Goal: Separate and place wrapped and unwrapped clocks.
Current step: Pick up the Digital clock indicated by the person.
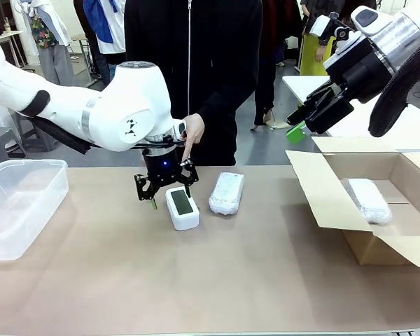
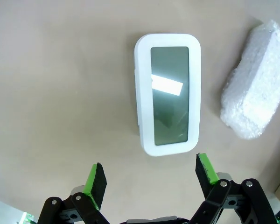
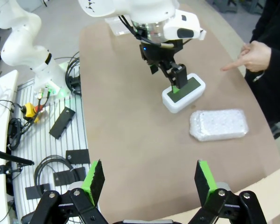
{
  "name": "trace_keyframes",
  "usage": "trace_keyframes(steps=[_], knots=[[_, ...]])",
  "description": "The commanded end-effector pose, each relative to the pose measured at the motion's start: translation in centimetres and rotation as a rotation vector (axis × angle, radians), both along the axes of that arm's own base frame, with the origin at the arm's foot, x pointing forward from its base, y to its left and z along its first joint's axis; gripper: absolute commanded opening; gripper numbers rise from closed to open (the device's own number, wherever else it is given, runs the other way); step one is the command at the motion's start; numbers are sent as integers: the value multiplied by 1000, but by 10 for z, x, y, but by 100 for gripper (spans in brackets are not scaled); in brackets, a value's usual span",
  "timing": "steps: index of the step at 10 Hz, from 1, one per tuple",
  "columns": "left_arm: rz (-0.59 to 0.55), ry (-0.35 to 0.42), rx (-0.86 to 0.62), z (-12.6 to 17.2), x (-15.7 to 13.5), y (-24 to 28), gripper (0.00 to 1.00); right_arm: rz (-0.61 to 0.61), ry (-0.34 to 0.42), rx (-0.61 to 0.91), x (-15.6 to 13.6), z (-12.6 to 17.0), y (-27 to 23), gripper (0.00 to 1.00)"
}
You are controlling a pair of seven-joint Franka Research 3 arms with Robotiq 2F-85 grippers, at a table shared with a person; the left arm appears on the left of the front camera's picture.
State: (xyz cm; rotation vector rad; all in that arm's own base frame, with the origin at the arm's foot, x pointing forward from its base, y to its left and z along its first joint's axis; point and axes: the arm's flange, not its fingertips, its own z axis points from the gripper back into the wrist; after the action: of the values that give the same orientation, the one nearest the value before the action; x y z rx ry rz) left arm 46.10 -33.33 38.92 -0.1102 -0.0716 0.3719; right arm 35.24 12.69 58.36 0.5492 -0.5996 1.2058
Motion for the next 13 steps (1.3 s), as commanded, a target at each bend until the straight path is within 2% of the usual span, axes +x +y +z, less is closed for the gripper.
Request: trace_keyframes(steps=[1,4,9,13], knots=[[-10,-51,10,-14,19,-13,100,18,-4,1,1,0,-1,100],[-52,-67,17,-30,39,-20,100,18,-4,1,1,0,-1,100],[-8,-29,48,-39,44,-24,100,18,-4,1,1,0,-1,100],[-26,4,41,-52,46,-23,100,18,-4,1,1,0,-1,100]])
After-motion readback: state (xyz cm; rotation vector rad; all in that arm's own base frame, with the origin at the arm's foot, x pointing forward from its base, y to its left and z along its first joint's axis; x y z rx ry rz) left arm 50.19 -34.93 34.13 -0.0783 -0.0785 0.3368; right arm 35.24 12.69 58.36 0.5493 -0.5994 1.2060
